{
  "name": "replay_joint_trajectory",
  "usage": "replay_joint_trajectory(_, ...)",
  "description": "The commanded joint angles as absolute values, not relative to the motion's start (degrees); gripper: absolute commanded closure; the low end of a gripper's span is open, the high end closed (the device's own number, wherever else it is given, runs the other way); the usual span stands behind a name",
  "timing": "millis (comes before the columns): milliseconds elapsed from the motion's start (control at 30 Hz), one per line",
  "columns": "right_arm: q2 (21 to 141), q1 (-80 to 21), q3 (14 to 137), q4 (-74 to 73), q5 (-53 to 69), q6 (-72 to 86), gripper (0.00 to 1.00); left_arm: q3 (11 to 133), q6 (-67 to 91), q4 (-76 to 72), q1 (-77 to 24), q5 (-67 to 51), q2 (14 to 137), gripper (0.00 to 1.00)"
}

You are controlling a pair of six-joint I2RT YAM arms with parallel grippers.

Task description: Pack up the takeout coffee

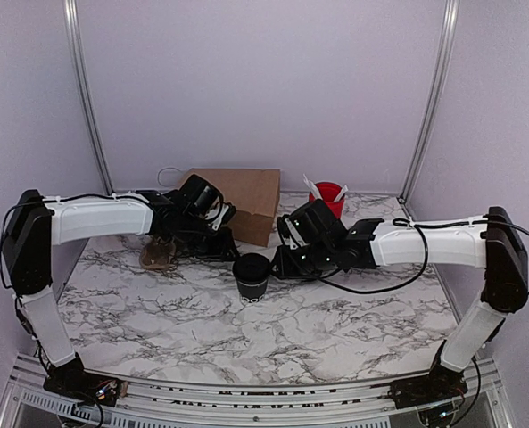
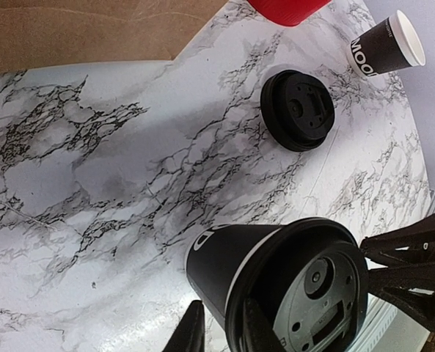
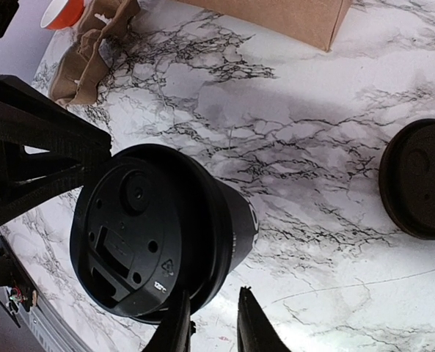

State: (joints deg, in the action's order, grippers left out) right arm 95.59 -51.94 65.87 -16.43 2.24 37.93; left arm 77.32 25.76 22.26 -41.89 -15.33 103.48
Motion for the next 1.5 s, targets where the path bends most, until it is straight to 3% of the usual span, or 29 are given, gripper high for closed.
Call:
replay_joint_trajectory(0,94.0,-52.7,68.6,-17.3,1.1,38.0,0.78,79.2,24.6,24.8,-41.5,-15.1,103.5,0.81)
replay_joint_trajectory(667,92.0,-52.7,68.6,-16.4,-0.6,37.4,0.78,72.8,26.2,25.2,-40.3,-17.0,96.2,0.8)
replay_joint_trajectory(1467,101.0,-51.8,75.6,-18.7,4.2,29.9,0.71,68.2,31.6,18.9,-42.8,-20.4,95.5,0.8)
